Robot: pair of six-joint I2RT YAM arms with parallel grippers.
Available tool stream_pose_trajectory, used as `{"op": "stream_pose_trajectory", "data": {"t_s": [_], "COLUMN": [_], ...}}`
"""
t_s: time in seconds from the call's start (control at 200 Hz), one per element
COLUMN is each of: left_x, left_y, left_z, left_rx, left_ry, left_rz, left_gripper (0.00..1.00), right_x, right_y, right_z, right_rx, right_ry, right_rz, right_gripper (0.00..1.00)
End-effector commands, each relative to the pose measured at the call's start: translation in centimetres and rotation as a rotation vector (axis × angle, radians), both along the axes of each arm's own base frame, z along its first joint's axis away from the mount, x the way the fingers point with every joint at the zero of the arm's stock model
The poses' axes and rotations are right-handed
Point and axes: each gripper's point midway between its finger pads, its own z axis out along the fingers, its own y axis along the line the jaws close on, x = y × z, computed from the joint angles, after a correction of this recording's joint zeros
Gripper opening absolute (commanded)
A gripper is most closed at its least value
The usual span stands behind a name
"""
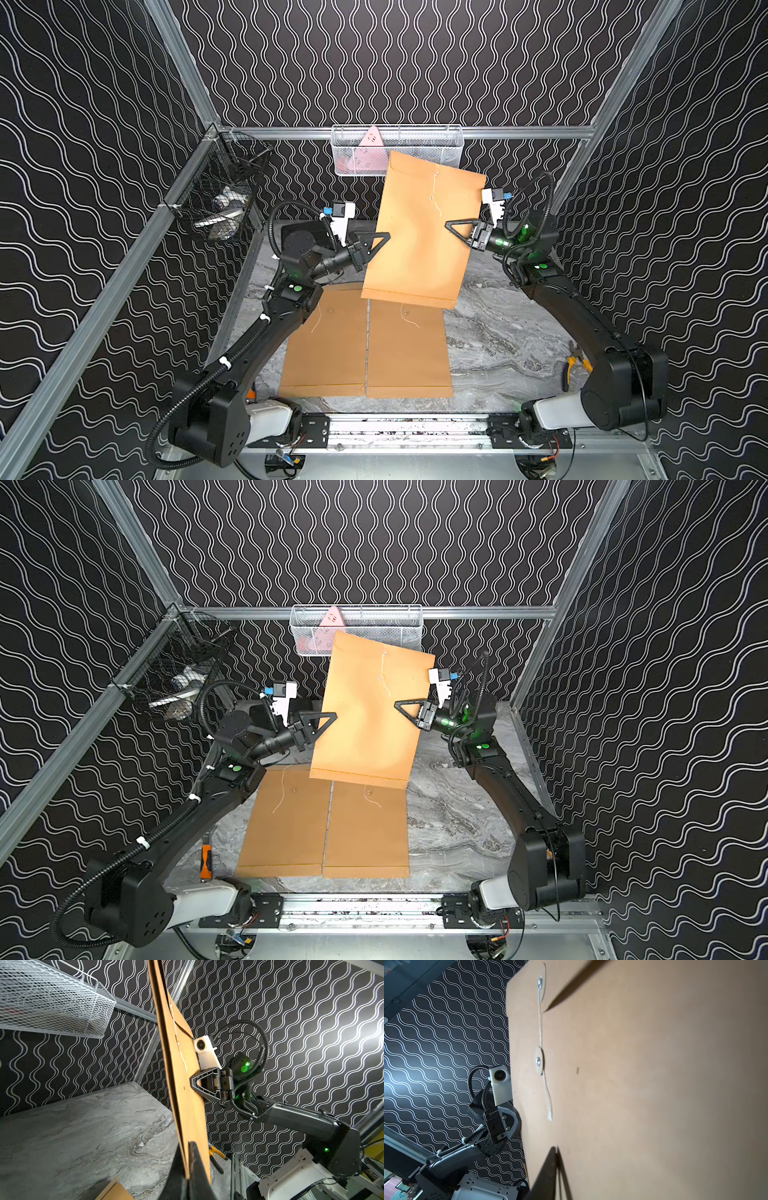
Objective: Open the file bag
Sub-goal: Pick up the file bag from the center of the board.
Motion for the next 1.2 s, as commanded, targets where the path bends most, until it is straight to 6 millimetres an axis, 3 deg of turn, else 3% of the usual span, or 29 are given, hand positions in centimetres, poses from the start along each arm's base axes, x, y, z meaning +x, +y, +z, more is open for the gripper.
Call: {"op": "stream_pose_trajectory", "data": {"t_s": [0.0, 0.15, 0.325, 0.866, 1.096, 1.196], "left_x": [0.4, 0.9, 1.1, 4.3, 4.5, 4.4], "left_y": [0.0, 0.0, -0.1, -0.1, -0.1, 0.0], "left_z": [-0.4, -0.9, 0.0, 3.0, 3.4, 3.4], "left_rx": [0.018, 0.059, 0.106, 0.010, -0.006, -0.010], "left_ry": [-0.009, 0.016, 0.007, 0.009, 0.008, 0.008], "left_rz": [0.016, 0.029, 0.025, -0.001, -0.012, -0.014], "left_gripper": [0.08, 0.38, 0.50, 0.52, 0.39, 0.38], "right_x": [-1.2, -2.1, -3.2, -5.9, -5.5, -5.2], "right_y": [0.3, 0.4, 0.6, 1.8, 1.9, 1.9], "right_z": [0.9, 0.9, 0.7, -0.8, -0.7, -0.6], "right_rx": [-0.004, -0.019, -0.033, -0.123, -0.109, -0.103], "right_ry": [-0.052, -0.067, -0.081, -0.118, -0.119, -0.120], "right_rz": [0.045, 0.075, 0.114, 0.154, 0.151, 0.142], "right_gripper": [0.08, 0.00, 0.00, 0.00, 0.00, 0.00]}}
